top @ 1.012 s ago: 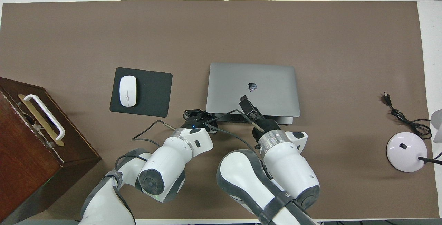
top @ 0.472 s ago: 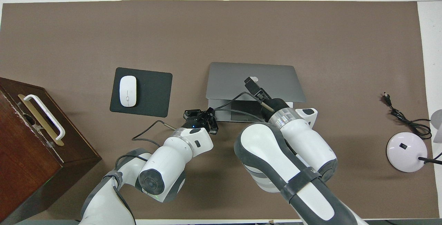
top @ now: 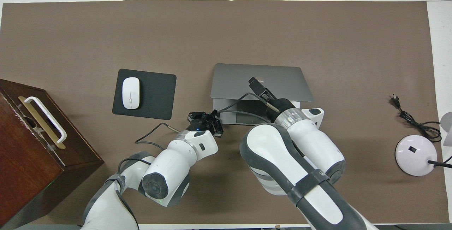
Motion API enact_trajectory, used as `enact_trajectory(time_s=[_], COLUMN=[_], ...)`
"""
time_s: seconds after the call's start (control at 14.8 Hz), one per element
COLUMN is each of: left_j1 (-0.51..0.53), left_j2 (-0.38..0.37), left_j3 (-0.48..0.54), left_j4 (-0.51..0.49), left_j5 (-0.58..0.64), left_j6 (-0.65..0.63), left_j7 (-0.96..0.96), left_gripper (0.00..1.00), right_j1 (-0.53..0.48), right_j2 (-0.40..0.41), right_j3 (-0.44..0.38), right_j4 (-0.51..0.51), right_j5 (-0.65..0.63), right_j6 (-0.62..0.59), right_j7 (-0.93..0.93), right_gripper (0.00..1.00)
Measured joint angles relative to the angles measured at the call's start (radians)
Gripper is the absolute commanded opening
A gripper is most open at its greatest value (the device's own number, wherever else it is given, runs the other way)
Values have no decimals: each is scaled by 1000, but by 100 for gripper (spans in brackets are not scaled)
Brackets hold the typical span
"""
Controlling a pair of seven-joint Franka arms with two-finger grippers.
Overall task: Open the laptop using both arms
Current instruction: 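Wedge the right gripper under the laptop lid's near edge and lift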
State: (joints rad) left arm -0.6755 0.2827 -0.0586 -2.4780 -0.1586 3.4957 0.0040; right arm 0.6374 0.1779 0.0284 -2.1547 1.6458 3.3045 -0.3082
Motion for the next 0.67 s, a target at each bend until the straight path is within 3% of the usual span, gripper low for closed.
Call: enact_trajectory(time_s=[0.67], left_j1=[0], left_j2=[0], left_j3=[0], left_j4=[0], left_j5=[0], left_j6=[0], left_j7=[0], left_gripper=[0], right_j1=[-8], right_j2=[-6], right_j3=[-1], right_j4=[0], right_j5=[0], right_j6=[-58], right_j7=[0], right_gripper=[100])
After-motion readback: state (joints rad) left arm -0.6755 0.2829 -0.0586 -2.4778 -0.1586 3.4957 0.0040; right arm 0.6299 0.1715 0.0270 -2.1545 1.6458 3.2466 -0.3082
